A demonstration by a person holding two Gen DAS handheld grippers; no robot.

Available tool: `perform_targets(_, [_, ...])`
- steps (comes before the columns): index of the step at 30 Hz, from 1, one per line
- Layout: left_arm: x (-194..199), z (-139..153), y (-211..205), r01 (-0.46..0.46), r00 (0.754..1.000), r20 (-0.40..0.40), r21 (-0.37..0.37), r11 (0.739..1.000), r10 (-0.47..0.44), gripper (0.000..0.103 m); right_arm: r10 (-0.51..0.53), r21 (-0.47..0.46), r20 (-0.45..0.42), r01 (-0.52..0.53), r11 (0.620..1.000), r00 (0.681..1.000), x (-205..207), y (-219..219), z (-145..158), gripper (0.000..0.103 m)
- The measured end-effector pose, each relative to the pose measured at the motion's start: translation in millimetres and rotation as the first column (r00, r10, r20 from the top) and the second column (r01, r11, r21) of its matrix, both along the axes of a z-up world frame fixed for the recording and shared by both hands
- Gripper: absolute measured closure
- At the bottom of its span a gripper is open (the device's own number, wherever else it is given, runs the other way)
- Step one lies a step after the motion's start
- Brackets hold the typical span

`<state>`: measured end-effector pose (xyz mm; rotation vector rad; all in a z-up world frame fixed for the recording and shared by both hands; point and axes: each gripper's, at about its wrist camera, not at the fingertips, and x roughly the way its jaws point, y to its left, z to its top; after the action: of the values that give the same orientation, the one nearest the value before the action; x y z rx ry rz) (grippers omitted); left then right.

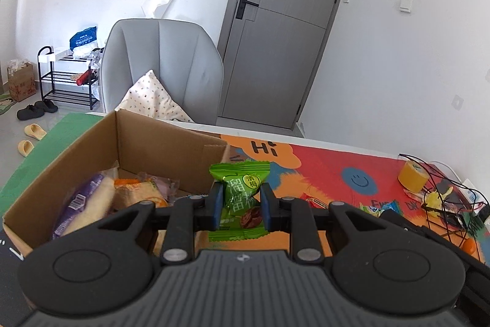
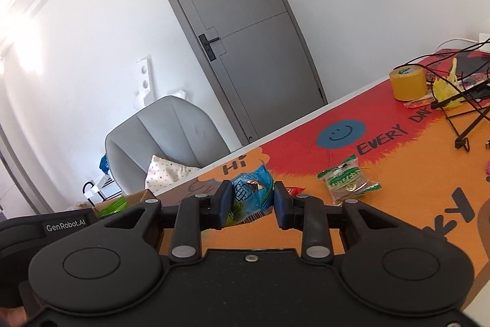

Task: Organize snacks
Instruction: 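Carry the green and blue packets over the box and open left gripper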

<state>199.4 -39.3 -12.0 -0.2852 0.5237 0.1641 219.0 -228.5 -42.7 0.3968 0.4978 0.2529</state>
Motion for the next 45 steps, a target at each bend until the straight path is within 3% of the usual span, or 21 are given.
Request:
perform_targets(15, [-11.3,17.6,62.4,-0.109,0.993,0.038,-0.034,0.994,0.11,0.079,0.114,-0.042,0.03,-0.112,0.993,0.993,2.3,67.6,16.7,0.073])
perform_targets(25, [-5.7,8.3,88.5,-0.116,0.993,0.001,-0.076,0.99,0.116,0.077,0.172,-0.081,0.035,-0.169,0.982,0.984,7.9,104.6,24.6,0.073])
perform_targets(33, [-12.4,6.9,121.1,-0.169,0.986,-0.004,-0.12,0.978,0.17,0.059,0.222,-0.11,0.033,-0.218,0.97,0.974,12.2,133.7,29.4,0.073])
perform_targets(45, [-27.7,12.1,159.4,-0.257,0.965,0.015,-0.143,0.956,0.262,0.046,0.304,-0.136,0.028,-0.298,0.945,0.952,19.1,173.9,37.7,0.073])
